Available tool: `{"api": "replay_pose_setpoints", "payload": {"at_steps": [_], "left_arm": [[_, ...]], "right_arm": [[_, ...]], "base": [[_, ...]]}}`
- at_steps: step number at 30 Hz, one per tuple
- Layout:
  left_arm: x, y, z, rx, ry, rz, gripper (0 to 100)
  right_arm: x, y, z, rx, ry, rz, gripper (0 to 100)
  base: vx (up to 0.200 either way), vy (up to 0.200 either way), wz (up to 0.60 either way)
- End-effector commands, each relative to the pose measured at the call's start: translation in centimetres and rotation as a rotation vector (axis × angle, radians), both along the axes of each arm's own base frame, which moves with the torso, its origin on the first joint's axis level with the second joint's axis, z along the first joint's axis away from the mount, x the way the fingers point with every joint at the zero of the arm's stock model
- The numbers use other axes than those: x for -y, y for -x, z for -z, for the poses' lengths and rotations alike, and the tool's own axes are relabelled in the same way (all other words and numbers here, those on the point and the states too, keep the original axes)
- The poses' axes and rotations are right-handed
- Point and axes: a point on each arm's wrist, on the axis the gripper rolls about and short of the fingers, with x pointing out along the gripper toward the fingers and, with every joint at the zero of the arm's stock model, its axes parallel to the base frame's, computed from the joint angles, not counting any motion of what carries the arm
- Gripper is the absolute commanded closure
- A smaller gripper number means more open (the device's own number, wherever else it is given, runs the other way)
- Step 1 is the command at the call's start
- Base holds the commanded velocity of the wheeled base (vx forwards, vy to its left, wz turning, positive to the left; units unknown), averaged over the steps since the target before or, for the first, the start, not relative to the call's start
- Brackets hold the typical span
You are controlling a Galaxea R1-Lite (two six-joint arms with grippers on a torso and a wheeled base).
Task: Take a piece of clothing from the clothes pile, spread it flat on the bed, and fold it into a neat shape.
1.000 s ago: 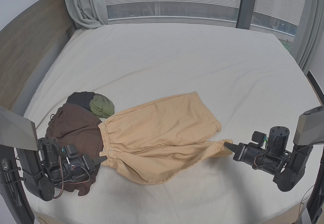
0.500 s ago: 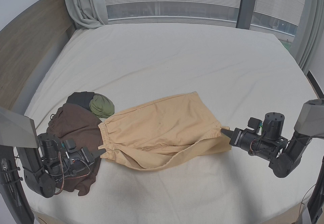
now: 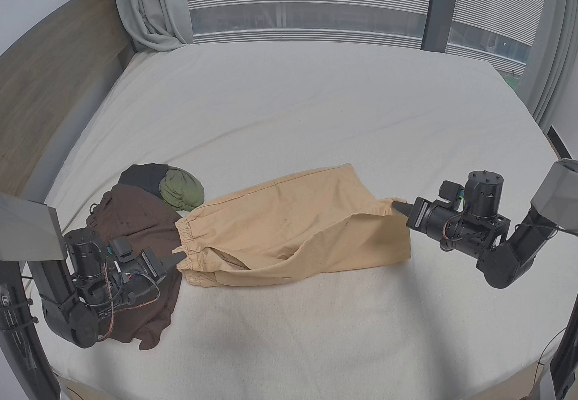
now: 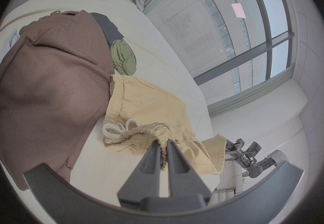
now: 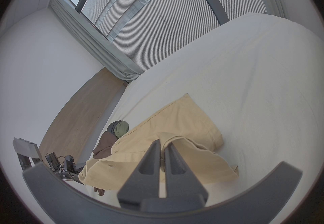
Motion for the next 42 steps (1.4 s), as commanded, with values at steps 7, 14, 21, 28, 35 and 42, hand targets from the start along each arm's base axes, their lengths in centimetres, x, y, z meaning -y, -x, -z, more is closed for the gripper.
{"api": "replay_pose_setpoints", "payload": {"at_steps": [7, 14, 21, 28, 35, 42], "left_arm": [[0.0, -0.6, -0.2, 0.024, -0.005, -0.027, 100], [-0.1, -1.1, -0.4, 0.034, 0.005, -0.044, 100], [0.0, -1.9, -0.7, 0.044, 0.030, -0.098, 100], [-0.1, -2.2, -0.7, 0.050, 0.033, -0.105, 100], [0.0, -3.0, -0.6, 0.053, 0.048, -0.157, 100], [0.0, -3.9, -0.4, 0.065, 0.058, -0.179, 100]], "right_arm": [[-0.3, -2.5, -2.4, 0.038, -0.010, 0.010, 100], [-0.6, -3.6, -3.4, 0.035, -0.009, 0.010, 100], [-0.7, -4.7, -4.3, 0.036, -0.005, 0.013, 100], [-1.0, -5.8, -5.1, 0.031, -0.002, 0.013, 100], [-1.8, -7.5, -5.4, 0.016, 0.003, 0.007, 100], [-2.5, -8.9, -4.1, 0.003, 0.006, 0.000, 100]], "base": [[0.000, 0.000, 0.00], [0.000, 0.000, 0.00], [0.000, 0.000, 0.00], [0.000, 0.000, 0.00], [0.000, 0.000, 0.00], [0.000, 0.000, 0.00]]}}
